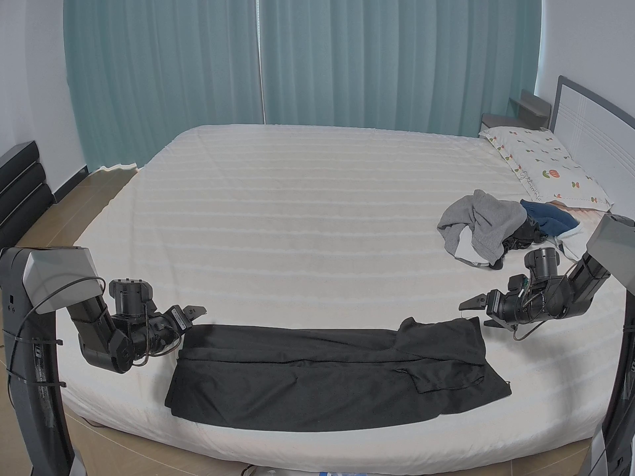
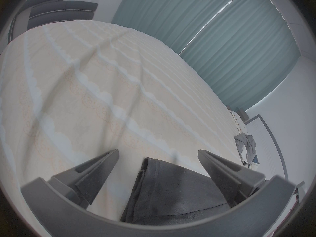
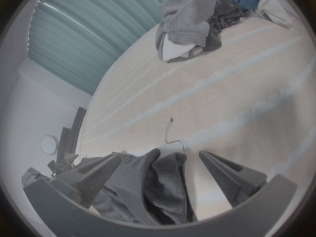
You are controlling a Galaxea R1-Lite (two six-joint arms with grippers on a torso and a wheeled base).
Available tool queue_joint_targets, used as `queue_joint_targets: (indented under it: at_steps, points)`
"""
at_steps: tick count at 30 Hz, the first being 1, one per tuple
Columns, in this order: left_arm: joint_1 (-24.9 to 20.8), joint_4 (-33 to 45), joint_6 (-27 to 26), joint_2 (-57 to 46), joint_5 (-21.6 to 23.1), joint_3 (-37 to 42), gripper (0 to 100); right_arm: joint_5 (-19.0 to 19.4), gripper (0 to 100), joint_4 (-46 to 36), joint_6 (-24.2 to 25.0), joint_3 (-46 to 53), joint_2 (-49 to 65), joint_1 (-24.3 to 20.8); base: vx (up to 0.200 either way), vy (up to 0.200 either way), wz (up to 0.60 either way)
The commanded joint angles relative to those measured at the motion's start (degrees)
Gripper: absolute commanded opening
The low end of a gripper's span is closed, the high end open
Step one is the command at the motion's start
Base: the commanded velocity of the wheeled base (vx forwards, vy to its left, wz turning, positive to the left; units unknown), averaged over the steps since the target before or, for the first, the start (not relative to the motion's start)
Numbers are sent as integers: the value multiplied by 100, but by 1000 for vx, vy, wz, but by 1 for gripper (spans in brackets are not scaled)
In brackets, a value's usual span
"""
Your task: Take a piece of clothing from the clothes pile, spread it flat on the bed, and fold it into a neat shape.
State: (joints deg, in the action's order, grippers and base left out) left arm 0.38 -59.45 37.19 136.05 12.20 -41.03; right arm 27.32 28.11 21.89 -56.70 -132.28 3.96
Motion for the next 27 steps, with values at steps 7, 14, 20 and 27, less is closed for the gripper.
queue_joint_targets:
  at_steps: [7,14,20,27]
  points:
    - [-108,-5,-125,89,-7,16,0,-42,100,54,359,-140,-202,-141,0,0,0]
    - [-47,-58,-125,89,-122,-10,0,-104,0,28,465,-157,-316,-247,0,0,0]
    - [33,-181,-125,80,-201,-10,0,-341,0,37,465,-175,-377,-308,0,0,0]
    - [94,-207,-125,54,-253,-19,0,-350,0,98,764,-386,-377,-300,0,0,0]
